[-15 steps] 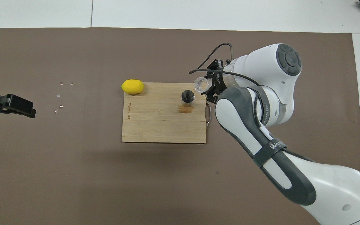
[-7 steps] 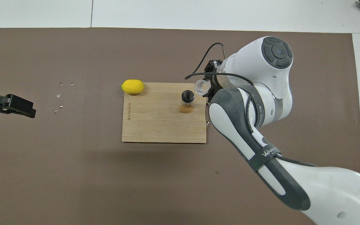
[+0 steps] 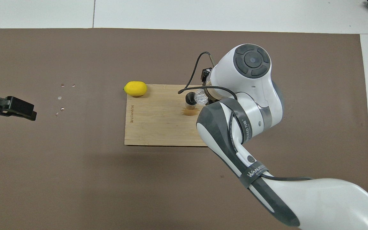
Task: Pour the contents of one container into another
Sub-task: 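Tilt the glass cup with the right gripper over the dark cup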
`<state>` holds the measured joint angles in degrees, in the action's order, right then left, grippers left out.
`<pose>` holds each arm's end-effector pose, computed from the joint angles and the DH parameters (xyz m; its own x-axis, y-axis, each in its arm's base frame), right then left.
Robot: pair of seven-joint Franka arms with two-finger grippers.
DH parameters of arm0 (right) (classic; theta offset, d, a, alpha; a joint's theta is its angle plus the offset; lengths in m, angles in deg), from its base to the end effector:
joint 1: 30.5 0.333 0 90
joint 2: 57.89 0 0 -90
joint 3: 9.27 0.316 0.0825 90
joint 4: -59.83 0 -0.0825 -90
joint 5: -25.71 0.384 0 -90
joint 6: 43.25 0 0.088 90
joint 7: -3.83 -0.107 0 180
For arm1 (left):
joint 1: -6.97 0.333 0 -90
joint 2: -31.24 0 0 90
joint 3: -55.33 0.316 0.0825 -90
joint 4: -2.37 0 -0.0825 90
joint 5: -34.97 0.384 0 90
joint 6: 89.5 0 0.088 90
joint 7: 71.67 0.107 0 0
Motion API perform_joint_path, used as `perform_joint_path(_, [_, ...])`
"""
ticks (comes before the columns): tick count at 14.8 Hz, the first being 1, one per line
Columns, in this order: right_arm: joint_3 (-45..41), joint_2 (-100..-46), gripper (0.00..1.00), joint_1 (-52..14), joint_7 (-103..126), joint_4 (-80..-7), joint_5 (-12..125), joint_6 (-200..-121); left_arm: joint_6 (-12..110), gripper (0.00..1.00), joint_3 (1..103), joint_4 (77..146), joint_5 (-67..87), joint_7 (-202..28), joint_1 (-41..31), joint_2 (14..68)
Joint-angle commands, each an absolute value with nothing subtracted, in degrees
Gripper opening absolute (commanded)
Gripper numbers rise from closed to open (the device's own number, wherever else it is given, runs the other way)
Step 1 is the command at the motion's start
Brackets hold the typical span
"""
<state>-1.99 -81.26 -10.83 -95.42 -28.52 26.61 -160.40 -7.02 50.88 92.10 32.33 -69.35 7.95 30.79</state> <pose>0.6163 0.3009 0.4286 0.2880 -0.9543 -0.0796 -0.9558 -0.2813 -0.0853 0.5363 -0.0381 0.6204 0.9875 -0.1064 -0.1164 -0.1011 -0.9936 0.0502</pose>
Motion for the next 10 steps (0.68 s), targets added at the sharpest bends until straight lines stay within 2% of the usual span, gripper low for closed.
perform_joint_path(1, [-1.9, -83.0, 0.0, -10.1, -95.6, -24.9, 23.4, -158.4, -6.4, 1.0, 51.0, 93.6, 33.2, -68.9, 7.9, 29.7])
perform_joint_path(10, [-1.8, -83.6, 0.0, -8.5, -95.5, -23.2, 16.7, -158.3, -6.4, 1.0, 51.0, 93.6, 33.2, -68.9, 7.9, 29.7])
